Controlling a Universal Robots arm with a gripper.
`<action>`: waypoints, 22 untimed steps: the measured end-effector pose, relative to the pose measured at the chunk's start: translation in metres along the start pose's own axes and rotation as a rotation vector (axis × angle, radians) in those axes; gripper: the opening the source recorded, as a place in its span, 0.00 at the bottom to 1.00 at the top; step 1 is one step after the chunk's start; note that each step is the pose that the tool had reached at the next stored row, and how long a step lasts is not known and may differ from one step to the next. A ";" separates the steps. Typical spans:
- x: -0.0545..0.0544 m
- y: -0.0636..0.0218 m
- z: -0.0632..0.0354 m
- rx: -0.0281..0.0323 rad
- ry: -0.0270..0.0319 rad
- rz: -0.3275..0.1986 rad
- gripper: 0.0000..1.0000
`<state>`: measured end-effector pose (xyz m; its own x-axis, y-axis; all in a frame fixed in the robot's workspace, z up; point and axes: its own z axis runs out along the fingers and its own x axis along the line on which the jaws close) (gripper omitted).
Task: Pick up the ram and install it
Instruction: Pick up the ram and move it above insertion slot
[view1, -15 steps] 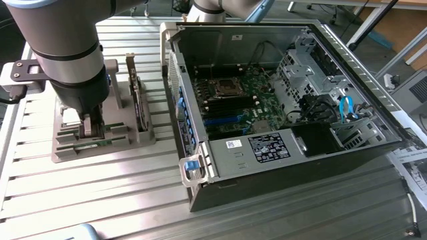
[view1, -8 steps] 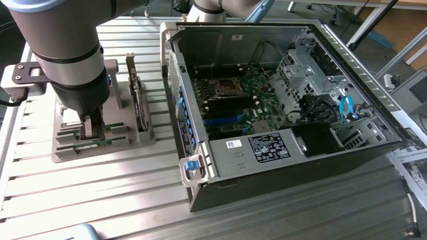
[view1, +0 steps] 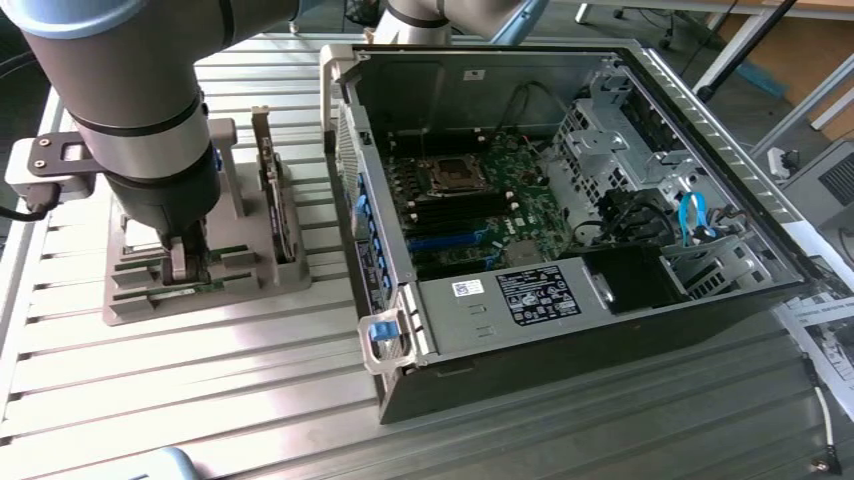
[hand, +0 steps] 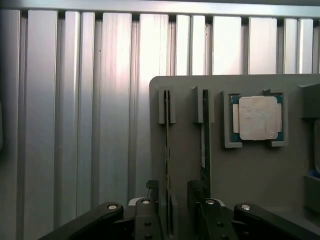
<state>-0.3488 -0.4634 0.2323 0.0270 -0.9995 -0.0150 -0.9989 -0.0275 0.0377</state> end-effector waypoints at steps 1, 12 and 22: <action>0.000 0.0001 0.0005 -0.0001 0.0002 -0.003 0.36; 0.003 0.0008 0.0067 -0.0006 0.0012 -0.031 0.36; 0.004 0.0061 0.0117 -0.0007 0.0016 -0.040 0.36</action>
<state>-0.3553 -0.4671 0.2208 0.0665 -0.9977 -0.0149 -0.9970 -0.0670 0.0379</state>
